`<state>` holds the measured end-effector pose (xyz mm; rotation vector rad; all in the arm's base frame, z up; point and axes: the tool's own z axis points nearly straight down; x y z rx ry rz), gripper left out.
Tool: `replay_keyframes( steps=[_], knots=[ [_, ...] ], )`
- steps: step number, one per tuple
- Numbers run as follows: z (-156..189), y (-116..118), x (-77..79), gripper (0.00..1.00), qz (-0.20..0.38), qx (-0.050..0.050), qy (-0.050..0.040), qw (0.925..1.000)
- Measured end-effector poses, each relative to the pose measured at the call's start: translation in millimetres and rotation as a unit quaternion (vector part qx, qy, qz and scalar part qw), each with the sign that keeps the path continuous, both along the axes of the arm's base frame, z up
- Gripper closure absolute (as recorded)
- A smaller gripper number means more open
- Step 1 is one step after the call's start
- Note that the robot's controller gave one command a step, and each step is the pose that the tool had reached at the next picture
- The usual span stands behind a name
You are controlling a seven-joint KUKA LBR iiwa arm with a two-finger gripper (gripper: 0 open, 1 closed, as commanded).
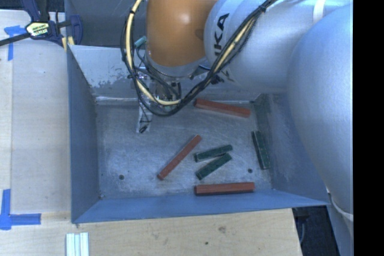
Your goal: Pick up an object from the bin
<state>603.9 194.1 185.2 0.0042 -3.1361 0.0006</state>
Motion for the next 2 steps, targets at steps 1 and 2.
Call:
replay_keyframes(
  steps=[1, 2],
  knots=[
    [-67, -54, 12.9, 0.00, 0.143, -0.001, -0.0011, 0.9897],
    [-64, -100, -23.2, 0.00, 0.101, 0.000, -0.0026, 0.9949]
  ],
)
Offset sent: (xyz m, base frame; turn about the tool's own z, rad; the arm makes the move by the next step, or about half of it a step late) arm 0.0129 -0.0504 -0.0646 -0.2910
